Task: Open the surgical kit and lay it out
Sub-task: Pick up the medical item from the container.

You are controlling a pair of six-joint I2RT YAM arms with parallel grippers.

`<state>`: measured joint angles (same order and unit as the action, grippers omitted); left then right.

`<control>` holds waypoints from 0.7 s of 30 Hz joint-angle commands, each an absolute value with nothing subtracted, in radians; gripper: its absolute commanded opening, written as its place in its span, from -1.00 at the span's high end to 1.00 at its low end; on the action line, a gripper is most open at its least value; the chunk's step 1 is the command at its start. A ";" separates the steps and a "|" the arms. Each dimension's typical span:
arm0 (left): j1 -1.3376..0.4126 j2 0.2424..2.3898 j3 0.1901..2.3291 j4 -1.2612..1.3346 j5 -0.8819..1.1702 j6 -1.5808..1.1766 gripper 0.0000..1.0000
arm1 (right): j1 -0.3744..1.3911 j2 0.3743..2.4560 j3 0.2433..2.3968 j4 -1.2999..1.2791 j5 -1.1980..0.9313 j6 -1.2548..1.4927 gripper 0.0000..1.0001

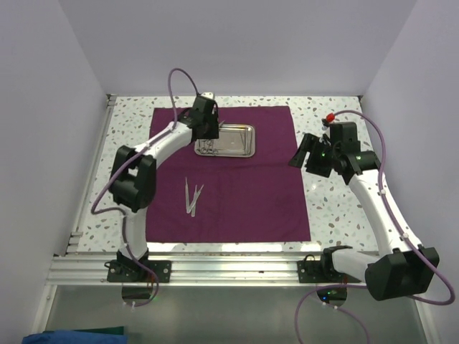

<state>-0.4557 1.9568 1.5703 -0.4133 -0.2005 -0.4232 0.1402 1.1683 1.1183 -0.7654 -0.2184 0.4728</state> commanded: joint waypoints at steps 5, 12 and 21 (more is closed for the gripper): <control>-0.423 2.197 1.805 -0.319 -0.057 -0.265 -0.06 | 0.144 1.164 1.184 -0.824 -0.181 0.445 -0.43; -0.411 2.308 1.936 -0.299 -0.051 -0.219 -0.05 | 0.143 1.163 1.174 -0.822 -0.150 0.446 -0.43; -0.407 2.336 1.996 -0.308 -0.097 -0.160 -0.07 | 0.143 1.189 1.157 -0.811 -0.133 0.439 -0.43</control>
